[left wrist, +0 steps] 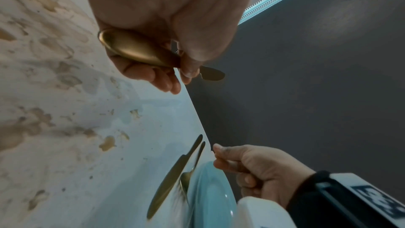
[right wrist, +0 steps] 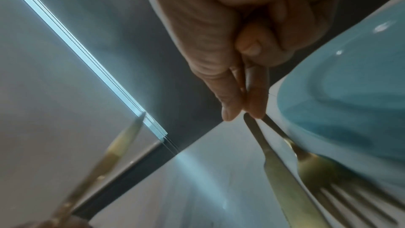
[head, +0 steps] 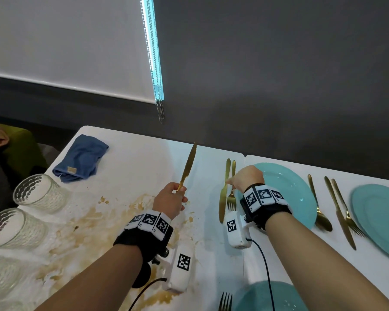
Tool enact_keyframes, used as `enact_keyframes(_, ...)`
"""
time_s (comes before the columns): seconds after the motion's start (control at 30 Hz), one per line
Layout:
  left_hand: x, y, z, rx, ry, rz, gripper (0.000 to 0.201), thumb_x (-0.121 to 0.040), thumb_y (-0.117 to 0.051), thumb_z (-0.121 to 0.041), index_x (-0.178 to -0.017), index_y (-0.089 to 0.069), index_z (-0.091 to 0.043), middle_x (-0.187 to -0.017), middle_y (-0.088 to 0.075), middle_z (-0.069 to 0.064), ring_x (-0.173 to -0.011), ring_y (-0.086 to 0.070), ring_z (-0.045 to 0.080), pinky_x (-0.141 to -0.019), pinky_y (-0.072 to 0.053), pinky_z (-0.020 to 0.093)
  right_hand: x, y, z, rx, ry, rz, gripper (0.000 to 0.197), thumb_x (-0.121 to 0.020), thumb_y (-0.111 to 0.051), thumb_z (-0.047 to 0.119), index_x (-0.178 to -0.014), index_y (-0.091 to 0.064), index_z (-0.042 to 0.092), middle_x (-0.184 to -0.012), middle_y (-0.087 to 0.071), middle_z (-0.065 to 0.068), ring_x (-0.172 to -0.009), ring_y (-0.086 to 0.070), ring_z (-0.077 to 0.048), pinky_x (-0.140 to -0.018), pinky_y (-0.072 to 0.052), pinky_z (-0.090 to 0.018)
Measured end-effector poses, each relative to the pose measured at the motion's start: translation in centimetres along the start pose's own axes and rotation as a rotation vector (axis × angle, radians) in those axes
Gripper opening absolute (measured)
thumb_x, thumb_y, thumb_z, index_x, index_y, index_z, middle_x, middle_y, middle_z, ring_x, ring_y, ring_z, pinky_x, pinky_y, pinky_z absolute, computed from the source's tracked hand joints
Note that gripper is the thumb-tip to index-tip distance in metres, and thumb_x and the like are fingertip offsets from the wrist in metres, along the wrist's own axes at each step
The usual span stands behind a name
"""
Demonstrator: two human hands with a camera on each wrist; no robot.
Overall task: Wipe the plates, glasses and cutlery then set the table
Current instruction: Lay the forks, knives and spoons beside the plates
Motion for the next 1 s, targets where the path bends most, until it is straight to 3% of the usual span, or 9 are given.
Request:
enact_keyframes(0.13, 1.7, -0.4, 0.2, 0.038, 0.032, 0.073, 0.017, -0.098, -0.046, -0.025, -0.102, -0.057, -0.013, -0.07, -0.057, -0.001, -0.051, -0.043, 0.013, -0.042, -0.031, 0.02, 4.6, 1.9, 0.0, -0.081, 0.212, -0.054, 0.02, -0.084, -0.066, 0.031, -0.093, -0.073, 0.015, -0.1, -0.07, -0.002, -0.098, -0.062, -0.02, -0.086, -0.051, -0.031)
enact_keyframes(0.3, 4.8, 0.0, 0.6, 0.231, 0.13, 0.226, 0.012, -0.095, -0.046, -0.014, -0.096, -0.056, -0.008, -0.065, -0.052, 0.005, -0.05, -0.036, 0.014, -0.042, -0.026, 0.019, 13.1, 1.0, -0.9, -0.126, 0.312, -0.031, 0.021, -0.084, -0.065, 0.029, -0.104, -0.071, 0.023, -0.101, -0.069, 0.003, -0.096, -0.062, -0.014, -0.088, -0.049, -0.028)
enact_keyframes(0.37, 6.5, 0.8, 1.1, 0.248, 0.157, 0.273, 0.014, -0.094, -0.045, -0.012, -0.091, -0.058, -0.007, -0.064, -0.051, 0.005, -0.049, -0.034, 0.014, -0.039, -0.024, 0.016, 16.2, -0.1, -1.6, -0.156, 0.295, -0.004, 0.023, -0.084, -0.066, 0.028, -0.107, -0.07, 0.023, -0.099, -0.068, 0.002, -0.092, -0.061, -0.013, -0.084, -0.048, -0.023)
enact_keyframes(0.47, 9.1, 2.3, 2.6, 0.282, 0.168, 0.327, 0.021, -0.093, -0.041, -0.009, -0.087, -0.06, -0.004, -0.063, -0.05, 0.006, -0.042, -0.034, 0.012, -0.034, -0.023, 0.013, 20.1, -2.0, -2.7, -0.368, 0.198, 0.071, 0.025, -0.085, -0.066, 0.023, -0.109, -0.068, 0.02, -0.093, -0.065, 0.001, -0.063, -0.056, -0.008, -0.055, -0.045, -0.013)
enact_keyframes(0.53, 10.7, 3.3, 3.9, 0.284, 0.177, 0.362, 0.024, -0.092, -0.039, -0.008, -0.084, -0.061, -0.004, -0.062, -0.048, 0.005, -0.036, -0.034, 0.01, -0.032, -0.022, 0.013, 22.4, -3.4, -3.4, -0.508, 0.093, 0.115, 0.025, -0.086, -0.064, 0.023, -0.11, -0.066, 0.018, -0.091, -0.067, 0.001, -0.053, -0.052, -0.009, -0.044, -0.037, -0.015)
enact_keyframes(0.7, 13.8, 5.0, 6.2, 0.19, 0.167, 0.402, 0.03, -0.089, -0.034, -0.006, -0.059, -0.036, -0.012, -0.047, -0.033, 0.002, -0.028, -0.025, 0.01, -0.032, -0.018, 0.012, 27.2, -6.7, -3.8, -0.67, 0.024, 0.165, 0.024, -0.092, -0.057, 0.026, -0.114, -0.063, 0.018, -0.09, -0.065, 0.002, -0.049, -0.051, -0.01, -0.046, -0.036, -0.018)
enact_keyframes(0.87, 17.1, 5.9, 7.6, 0.177, 0.202, 0.54, 0.028, -0.091, -0.033, -0.008, -0.064, -0.039, -0.011, -0.054, -0.036, 0.003, -0.03, -0.028, 0.009, -0.033, -0.019, 0.012, 30.5, -9.2, -3.9, -0.983, -0.033, 0.186, 0.022, -0.095, -0.054, 0.021, -0.114, -0.063, 0.016, -0.087, -0.062, -0.001, -0.048, -0.045, -0.011, -0.044, -0.033, -0.018)
enact_keyframes(1.0, 18.4, 5.9, 9.0, 0.201, 0.258, 0.628, 0.021, -0.089, -0.034, -0.011, -0.072, -0.047, -0.01, -0.052, -0.041, 0.001, -0.038, -0.033, 0.011, -0.035, -0.023, 0.015, 32.1, -10.2, -4.3, -1.125, -0.029, 0.192, 0.015, -0.094, -0.055, 0.017, -0.104, -0.066, 0.019, -0.083, -0.06, -0.002, -0.046, -0.044, -0.009, -0.047, -0.033, -0.02)
Point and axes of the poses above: each hand's wrist, its own x-axis away from the middle knuckle, its own y-axis out of the back of the hand, z = x × y, the point moved 4 cm from there along -x, towards the middle knuckle
